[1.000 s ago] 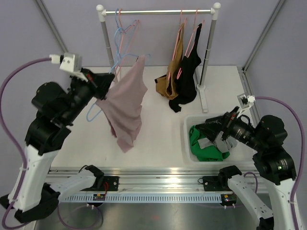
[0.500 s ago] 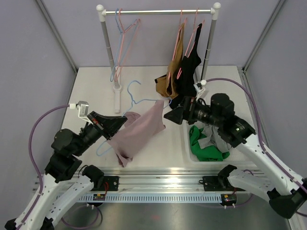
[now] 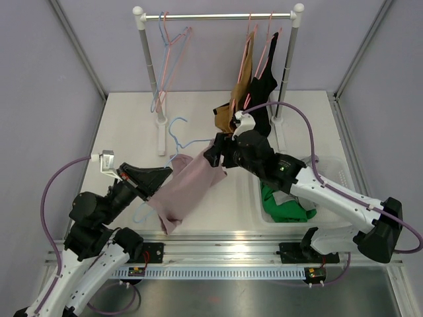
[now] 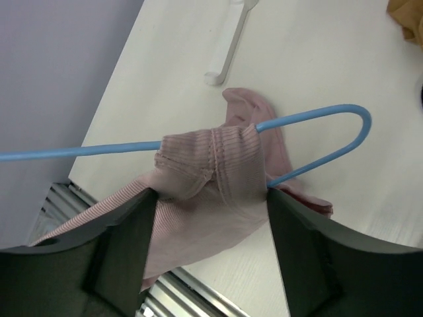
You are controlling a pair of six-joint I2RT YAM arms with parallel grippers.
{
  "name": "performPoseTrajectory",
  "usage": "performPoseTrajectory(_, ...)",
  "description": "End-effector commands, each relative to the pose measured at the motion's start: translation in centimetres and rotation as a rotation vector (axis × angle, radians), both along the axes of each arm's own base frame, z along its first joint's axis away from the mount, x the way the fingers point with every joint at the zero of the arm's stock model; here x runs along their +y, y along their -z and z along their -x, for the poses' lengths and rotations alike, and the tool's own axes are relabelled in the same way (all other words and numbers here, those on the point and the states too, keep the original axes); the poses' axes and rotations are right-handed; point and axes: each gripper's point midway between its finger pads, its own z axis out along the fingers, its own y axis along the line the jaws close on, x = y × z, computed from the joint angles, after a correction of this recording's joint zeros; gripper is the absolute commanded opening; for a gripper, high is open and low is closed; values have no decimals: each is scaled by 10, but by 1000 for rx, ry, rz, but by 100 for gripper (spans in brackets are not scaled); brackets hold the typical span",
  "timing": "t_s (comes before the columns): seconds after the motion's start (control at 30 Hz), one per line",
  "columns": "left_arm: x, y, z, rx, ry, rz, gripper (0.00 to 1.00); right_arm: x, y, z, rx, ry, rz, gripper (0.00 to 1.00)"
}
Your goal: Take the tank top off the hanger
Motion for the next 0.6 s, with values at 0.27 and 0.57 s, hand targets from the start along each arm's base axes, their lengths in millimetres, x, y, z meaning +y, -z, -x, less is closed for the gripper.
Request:
performPoseTrajectory(0.27, 10, -15, 3, -46, -40, 34, 0, -14, -29, -29, -156, 141, 25, 19)
performPoseTrajectory(0.57, 23, -3, 2, -1, -109, -64, 0, -49, -22, -42, -195, 267, 156, 0)
